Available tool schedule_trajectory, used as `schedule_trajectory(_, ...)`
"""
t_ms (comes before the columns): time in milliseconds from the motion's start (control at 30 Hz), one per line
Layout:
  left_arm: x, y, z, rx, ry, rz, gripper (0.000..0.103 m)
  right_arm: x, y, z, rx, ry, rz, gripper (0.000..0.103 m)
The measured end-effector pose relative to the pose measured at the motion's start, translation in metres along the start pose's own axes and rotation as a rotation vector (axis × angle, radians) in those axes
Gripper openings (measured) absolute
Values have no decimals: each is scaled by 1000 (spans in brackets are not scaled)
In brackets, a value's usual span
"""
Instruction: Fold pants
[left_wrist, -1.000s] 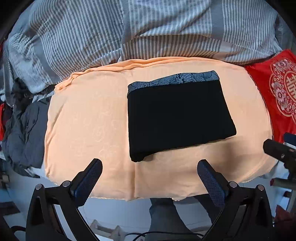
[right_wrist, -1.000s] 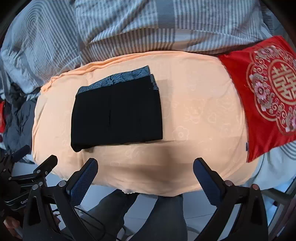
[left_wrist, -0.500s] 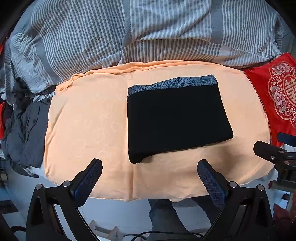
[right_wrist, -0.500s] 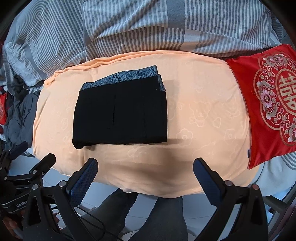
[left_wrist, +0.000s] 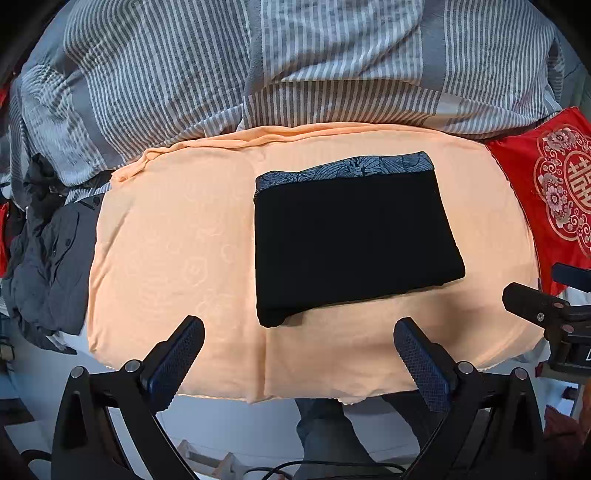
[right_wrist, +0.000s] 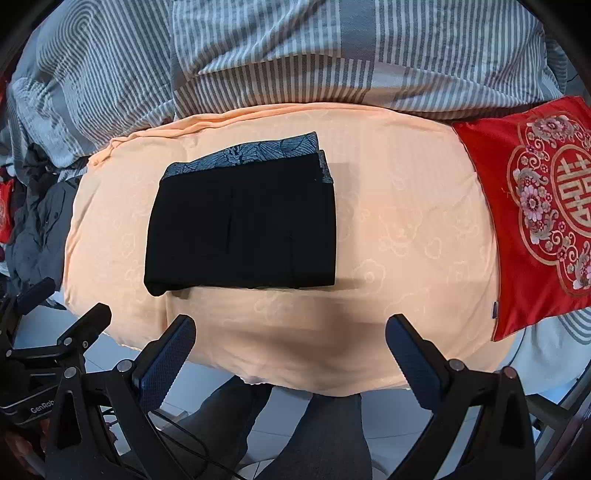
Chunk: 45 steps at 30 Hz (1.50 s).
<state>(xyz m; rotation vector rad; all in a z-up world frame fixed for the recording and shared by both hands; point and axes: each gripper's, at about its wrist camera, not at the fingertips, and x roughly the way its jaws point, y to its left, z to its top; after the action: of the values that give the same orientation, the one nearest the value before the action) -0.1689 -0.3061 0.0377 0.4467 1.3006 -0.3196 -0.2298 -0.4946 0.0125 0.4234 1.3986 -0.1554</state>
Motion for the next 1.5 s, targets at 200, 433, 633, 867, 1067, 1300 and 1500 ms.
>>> schedule_trajectory(200, 1, 2, -1, -8, 5, -2, 103, 0, 2, 0, -10, 0, -3, 103)
schedule_trajectory(433, 1, 2, -1, -11, 7, -3, 103, 0, 5, 1, -20, 0, -4, 103)
schedule_trajectory(633, 1, 4, -2, -15, 9, -5, 103, 1, 5, 1, -24, 2, -3, 103)
schedule_trajectory(867, 2, 5, -1, -13, 9, -5, 103, 1, 6, 2, -26, 2, -5, 103)
schedule_trajectory(1067, 2, 6, 0, -13, 8, -7, 103, 1, 7, 6, -24, 1, -7, 103)
schedule_trajectory(1300, 2, 6, 3, -10, 7, -8, 103, 1, 6, 6, -25, 2, -7, 103)
schedule_trajectory(1500, 2, 5, 4, -10, 7, -8, 103, 1, 5, 8, -27, 2, -9, 103)
